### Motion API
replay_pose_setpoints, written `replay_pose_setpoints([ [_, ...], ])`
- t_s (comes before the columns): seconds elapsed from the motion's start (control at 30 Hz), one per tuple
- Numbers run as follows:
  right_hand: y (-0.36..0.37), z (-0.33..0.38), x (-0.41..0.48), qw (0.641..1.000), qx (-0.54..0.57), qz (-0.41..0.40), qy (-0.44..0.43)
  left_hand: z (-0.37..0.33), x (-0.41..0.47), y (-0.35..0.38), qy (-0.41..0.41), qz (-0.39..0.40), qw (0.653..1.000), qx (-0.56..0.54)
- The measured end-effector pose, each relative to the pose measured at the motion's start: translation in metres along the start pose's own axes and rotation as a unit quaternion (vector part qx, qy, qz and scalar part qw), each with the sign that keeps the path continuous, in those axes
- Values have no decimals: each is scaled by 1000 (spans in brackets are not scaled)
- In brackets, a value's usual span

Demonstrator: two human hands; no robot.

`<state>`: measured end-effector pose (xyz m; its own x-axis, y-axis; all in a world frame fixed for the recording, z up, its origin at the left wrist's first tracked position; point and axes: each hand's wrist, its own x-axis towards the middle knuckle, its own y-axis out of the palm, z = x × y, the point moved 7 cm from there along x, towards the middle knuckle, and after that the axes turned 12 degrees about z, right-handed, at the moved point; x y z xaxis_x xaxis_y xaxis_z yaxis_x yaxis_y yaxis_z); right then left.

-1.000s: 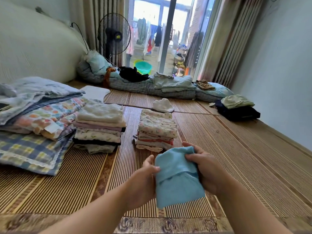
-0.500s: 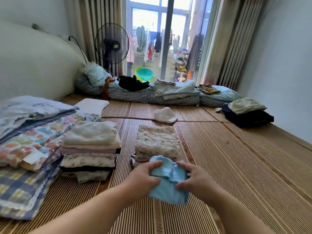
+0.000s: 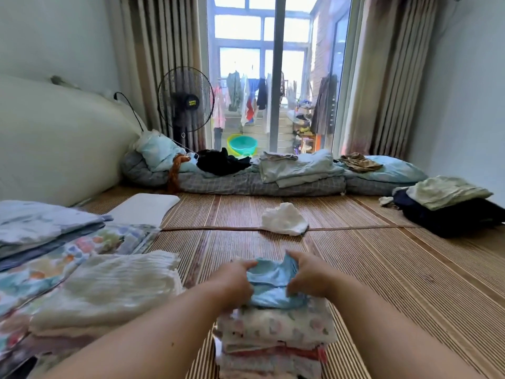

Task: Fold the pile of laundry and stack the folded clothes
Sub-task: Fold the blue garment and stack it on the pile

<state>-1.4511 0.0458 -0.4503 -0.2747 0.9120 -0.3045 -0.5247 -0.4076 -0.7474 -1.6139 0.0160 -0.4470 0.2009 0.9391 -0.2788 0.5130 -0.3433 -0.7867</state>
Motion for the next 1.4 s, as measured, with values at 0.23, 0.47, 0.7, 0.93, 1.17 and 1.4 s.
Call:
replay_pose_setpoints([
  [0.23,17,-11,6,989,-137,-9,57,19,2,13,-48,13,996,75],
  [0.47,-8,48,-118,975,-159,-146,-48,-44,-95,-18,73,-95,988,93],
  [0.7,8,100,-291,955,-211,-184,-102,-95,-259,-22,176,-172,964,102],
  [0.93,55,123,-403,939,-242,-210,-121,-95,-377,19,205,-191,952,124],
  [1.17,86,119,-386,922,-289,-217,-141,-72,-366,42,186,-205,947,160],
  [1.4,79,60,-245,913,-309,-236,-124,-37,-232,47,146,-200,947,205],
])
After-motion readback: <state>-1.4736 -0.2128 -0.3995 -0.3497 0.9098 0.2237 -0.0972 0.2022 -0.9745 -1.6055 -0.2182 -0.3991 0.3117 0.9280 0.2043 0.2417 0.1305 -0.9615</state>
